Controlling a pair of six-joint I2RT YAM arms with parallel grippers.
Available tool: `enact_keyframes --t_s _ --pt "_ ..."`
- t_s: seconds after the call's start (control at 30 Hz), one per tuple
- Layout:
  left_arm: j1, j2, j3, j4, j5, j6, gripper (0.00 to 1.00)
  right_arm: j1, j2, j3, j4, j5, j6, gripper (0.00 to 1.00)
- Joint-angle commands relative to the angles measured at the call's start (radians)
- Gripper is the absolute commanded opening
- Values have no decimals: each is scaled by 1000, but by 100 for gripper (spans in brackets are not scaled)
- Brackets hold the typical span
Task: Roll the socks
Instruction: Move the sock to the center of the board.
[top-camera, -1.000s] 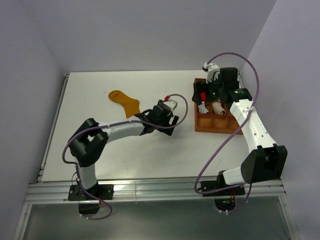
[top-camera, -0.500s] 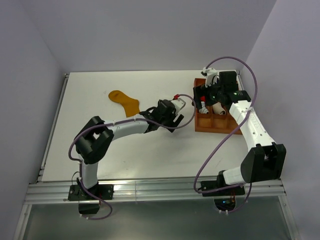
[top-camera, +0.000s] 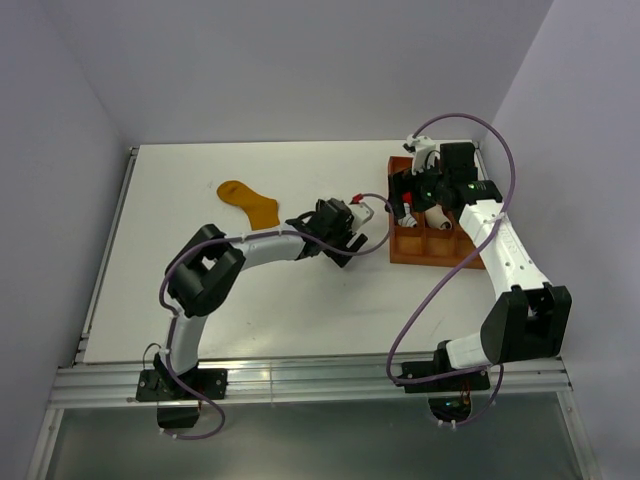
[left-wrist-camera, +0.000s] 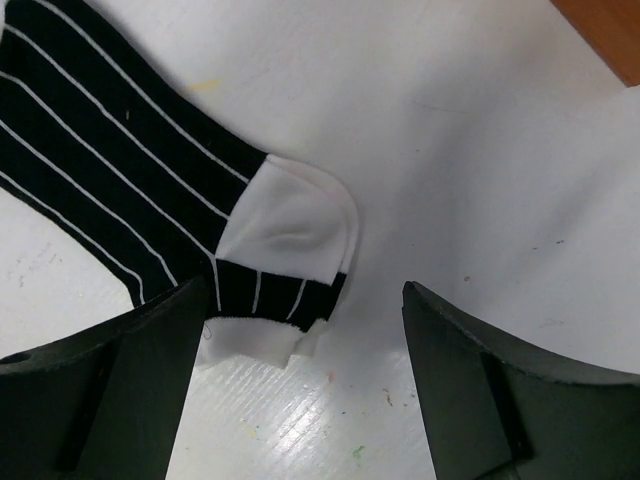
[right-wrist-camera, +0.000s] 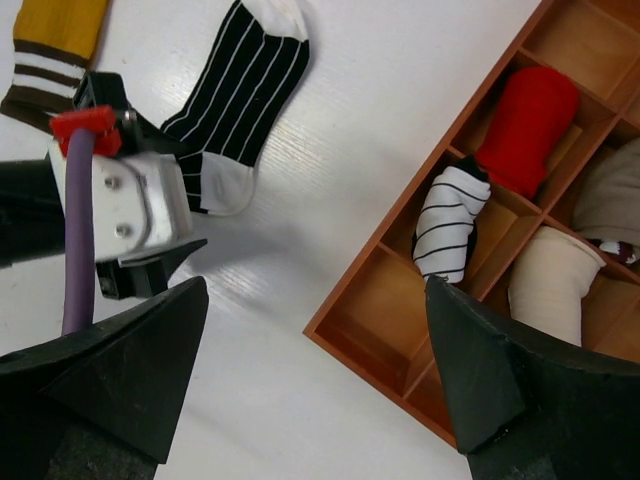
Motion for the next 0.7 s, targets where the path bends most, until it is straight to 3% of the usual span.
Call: enact_keyframes --t_s 0.0,0.5,0.67 --pt "39 13 33 -16 92 -77 85 -9 1 3 7 -22 -15 96" --pt "72 -16 -124 -22 331 -341 87 -16 -13 -22 -16 -37 -62 92" --pt "62 -91 -213 -19 341 -373 88 -16 -21 -37 -30 -66 -99 92"
